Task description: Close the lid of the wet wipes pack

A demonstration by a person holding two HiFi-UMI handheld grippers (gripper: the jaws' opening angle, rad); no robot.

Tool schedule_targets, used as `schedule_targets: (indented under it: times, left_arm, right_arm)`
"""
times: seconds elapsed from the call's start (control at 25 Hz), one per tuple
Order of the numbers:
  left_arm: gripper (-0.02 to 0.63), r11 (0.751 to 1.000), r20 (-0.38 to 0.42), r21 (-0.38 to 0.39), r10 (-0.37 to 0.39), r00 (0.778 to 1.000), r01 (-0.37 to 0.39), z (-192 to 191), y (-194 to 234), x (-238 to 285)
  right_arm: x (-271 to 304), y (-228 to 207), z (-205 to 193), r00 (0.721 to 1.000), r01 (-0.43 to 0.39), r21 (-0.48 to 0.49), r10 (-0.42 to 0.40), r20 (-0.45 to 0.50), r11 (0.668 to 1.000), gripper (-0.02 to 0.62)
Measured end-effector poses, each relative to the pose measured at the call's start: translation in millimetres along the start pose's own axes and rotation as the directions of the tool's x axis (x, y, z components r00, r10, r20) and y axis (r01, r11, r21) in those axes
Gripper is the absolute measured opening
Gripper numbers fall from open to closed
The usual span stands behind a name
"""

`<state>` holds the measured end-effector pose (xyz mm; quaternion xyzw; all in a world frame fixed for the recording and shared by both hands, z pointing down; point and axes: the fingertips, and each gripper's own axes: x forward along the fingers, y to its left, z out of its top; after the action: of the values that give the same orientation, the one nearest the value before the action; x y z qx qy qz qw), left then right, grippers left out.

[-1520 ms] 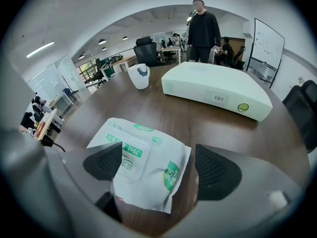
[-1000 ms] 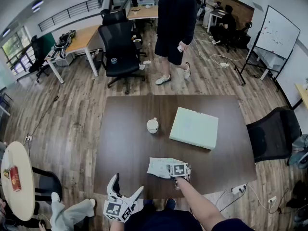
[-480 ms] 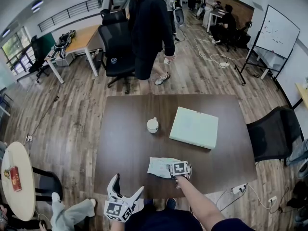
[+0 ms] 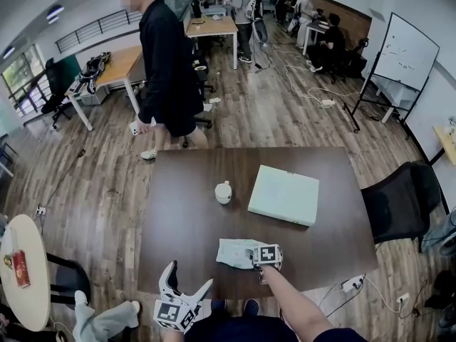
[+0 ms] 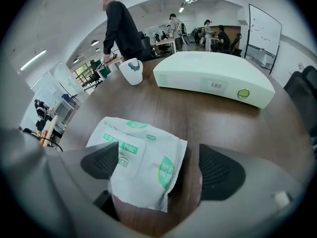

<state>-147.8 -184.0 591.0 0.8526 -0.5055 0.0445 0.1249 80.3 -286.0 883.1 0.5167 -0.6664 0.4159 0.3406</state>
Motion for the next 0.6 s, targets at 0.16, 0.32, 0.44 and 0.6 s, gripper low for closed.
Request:
schedule_targets:
  times: [0.16,0.32,0.44,0.6]
  left_arm:
    - [0.502,1.0,0.014,-0.022,-0.007,1.0,0.007,2.1,-1.2,1.3]
    - [0.502,1.0,0.013,-0.008,-0.017,1.0,0.017,4.8,-2.7,3.8]
    - [0.502,1.0,0.017,-0.001,-0.028,0.999,0.028,6.9,-6.2,7.7]
    - [0.502,0.999,0.009,0.002,-0.045,0.999,0.045,5.4,-10.5,12.7]
  right_arm:
    - [-22.6,-2.3,7.2,0.996,-0.016,-0.009,0.016,0.083,1.0,0.518]
    - [-48.4,4.1,15.1,0.984,-0.075,0.012,0.072,0.161,0.997,0.517]
    - [-69.1,4.5,17.9,0.973,-0.105,0.012,0.1,0.209,0.994,0.517]
    - [-102.3,5.6,20.7,0.954,-0.119,-0.003,0.116,0.277,0.993,0.517]
